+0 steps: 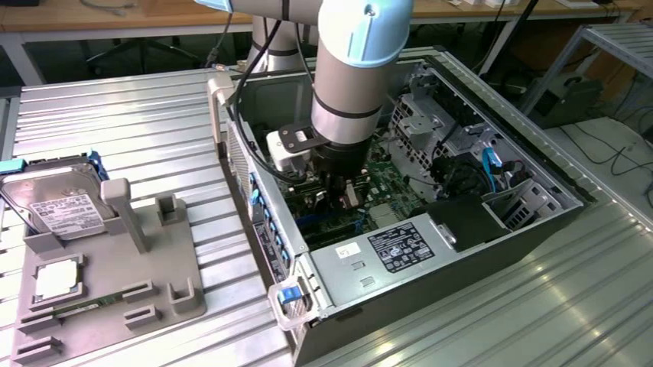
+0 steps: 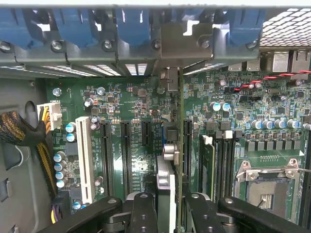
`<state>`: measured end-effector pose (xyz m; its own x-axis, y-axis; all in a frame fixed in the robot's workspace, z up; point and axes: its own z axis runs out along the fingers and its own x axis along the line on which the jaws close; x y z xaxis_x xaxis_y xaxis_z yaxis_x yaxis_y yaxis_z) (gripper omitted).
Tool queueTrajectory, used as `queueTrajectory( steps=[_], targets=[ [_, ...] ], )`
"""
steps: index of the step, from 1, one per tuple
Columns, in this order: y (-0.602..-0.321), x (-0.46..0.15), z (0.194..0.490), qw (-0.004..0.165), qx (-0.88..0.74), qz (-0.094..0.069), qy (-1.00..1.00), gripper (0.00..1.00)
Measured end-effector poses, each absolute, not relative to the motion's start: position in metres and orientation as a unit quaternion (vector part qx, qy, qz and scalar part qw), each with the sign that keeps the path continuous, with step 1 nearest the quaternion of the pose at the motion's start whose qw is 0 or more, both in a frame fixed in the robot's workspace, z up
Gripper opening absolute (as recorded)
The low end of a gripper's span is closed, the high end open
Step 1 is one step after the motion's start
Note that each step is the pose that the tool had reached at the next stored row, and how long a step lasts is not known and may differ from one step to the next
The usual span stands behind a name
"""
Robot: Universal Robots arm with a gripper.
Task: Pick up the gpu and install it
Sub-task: 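Insert the gpu into the slot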
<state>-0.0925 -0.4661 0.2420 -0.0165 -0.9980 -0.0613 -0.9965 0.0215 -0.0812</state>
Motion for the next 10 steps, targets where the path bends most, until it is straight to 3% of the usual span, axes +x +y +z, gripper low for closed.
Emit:
queueTrajectory(
  steps=[10],
  targets=[
    [-0.4661, -0.0925, 0.2393, 0.05, -0.699, -0.008, 0.713, 0.28]
  ],
)
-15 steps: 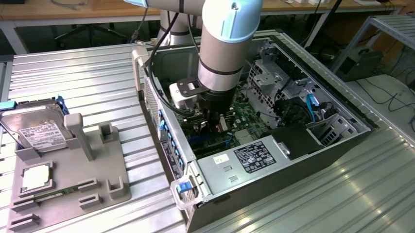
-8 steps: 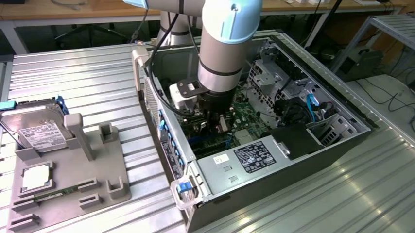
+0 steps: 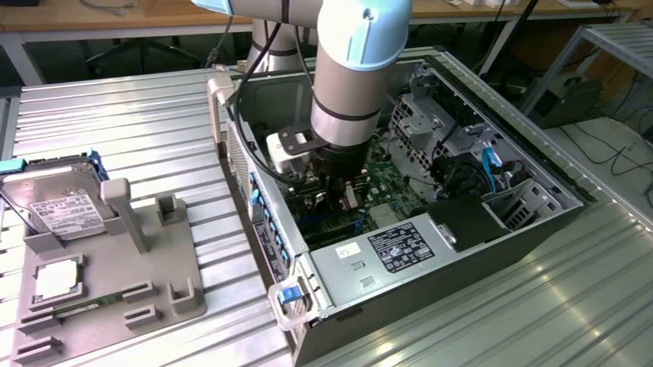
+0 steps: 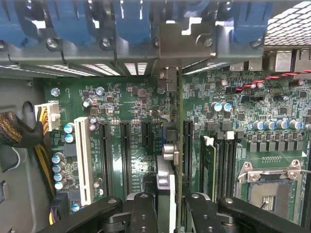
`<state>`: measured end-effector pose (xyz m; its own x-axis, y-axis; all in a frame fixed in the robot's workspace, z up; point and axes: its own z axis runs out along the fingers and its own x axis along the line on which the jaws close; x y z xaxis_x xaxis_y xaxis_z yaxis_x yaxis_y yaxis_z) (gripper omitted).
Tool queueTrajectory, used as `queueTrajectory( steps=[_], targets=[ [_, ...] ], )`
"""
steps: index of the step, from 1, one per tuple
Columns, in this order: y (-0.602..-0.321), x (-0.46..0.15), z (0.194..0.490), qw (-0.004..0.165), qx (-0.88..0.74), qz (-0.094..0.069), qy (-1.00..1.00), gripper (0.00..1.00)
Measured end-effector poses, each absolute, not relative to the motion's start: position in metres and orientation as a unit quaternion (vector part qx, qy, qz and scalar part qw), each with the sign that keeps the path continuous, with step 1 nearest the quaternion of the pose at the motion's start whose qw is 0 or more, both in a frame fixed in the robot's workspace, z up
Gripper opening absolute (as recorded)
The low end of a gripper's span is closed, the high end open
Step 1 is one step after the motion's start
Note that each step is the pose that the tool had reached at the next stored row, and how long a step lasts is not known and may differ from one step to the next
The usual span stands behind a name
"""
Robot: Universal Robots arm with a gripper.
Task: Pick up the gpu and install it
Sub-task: 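Insert the gpu into the slot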
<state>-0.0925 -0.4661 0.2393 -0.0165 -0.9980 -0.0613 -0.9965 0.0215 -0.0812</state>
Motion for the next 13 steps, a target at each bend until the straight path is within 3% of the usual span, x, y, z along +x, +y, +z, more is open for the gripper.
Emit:
queueTrajectory(
  steps=[13],
  targets=[
    [-0.4661, -0.0928, 0.2385, 0.05, -0.699, -0.008, 0.713, 0.28]
  ],
)
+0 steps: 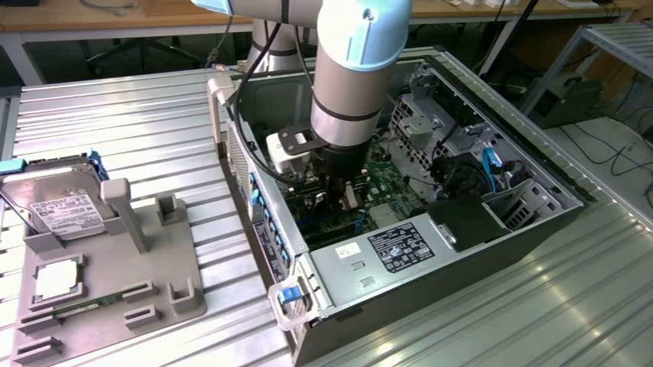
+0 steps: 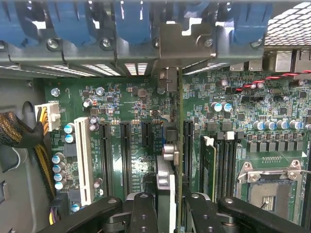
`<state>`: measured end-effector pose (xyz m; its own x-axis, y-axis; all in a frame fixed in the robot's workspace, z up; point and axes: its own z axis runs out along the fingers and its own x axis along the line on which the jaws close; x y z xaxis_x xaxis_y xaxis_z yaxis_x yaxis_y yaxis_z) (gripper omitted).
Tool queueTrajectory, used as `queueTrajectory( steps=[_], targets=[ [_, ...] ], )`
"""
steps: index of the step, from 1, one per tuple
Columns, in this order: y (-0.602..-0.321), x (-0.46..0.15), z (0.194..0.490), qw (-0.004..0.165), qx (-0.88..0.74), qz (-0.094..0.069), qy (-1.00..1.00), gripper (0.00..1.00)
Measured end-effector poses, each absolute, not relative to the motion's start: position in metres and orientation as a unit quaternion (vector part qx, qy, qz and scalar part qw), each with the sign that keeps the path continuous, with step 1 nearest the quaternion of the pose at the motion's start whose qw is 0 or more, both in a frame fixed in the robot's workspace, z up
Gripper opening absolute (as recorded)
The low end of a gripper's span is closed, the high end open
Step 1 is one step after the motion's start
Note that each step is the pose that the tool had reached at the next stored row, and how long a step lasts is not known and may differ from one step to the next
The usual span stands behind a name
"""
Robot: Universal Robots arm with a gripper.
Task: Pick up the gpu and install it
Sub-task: 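Insert the gpu into the slot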
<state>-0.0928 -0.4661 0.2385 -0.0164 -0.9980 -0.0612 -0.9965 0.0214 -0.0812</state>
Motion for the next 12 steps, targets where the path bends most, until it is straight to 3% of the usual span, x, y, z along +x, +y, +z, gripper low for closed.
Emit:
queueTrajectory(
  steps=[12],
  targets=[
    [-0.4661, -0.0929, 0.2452, 0.05, -0.699, -0.008, 0.713, 0.28]
  ],
)
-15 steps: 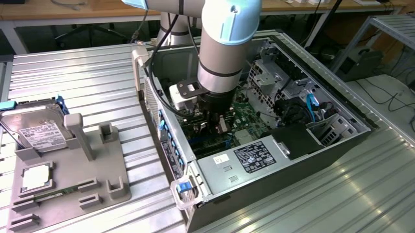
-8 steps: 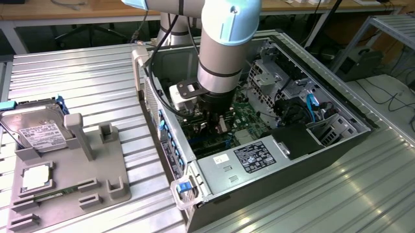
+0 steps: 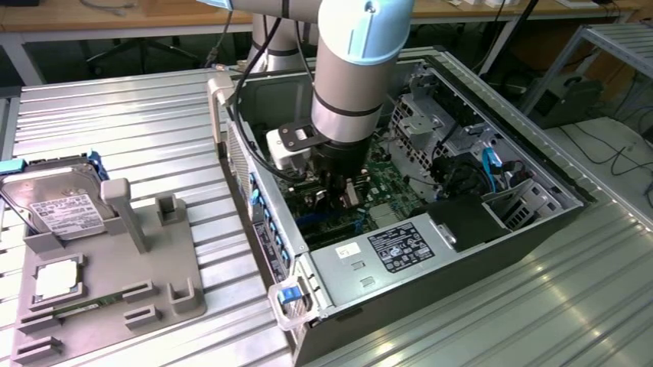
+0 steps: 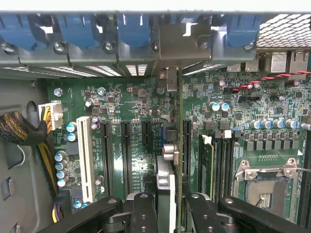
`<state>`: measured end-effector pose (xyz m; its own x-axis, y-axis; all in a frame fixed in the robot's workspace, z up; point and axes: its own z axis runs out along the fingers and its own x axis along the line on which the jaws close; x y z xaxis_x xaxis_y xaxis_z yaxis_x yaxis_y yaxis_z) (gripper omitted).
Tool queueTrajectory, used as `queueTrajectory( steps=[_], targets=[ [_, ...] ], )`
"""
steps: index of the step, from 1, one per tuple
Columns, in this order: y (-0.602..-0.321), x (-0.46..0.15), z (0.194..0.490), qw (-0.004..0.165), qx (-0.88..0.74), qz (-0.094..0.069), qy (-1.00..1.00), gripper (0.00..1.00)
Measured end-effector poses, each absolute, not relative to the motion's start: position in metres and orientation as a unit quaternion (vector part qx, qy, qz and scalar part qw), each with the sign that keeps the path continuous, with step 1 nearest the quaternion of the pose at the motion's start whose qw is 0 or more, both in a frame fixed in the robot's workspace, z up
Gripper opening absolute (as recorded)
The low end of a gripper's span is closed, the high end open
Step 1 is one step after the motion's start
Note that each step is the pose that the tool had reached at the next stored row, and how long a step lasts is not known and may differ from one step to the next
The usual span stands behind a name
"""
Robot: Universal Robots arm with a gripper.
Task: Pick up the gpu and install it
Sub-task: 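Insert the gpu into the slot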
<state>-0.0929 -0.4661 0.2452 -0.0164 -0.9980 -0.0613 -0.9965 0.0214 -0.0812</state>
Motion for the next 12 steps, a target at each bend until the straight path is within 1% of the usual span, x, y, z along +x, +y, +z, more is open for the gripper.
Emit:
queueTrajectory(
  steps=[12],
  targets=[
    [-0.4651, -0.0901, 0.2451, 0.05, -0.704, -0.007, 0.708, 0.28]
  ],
)
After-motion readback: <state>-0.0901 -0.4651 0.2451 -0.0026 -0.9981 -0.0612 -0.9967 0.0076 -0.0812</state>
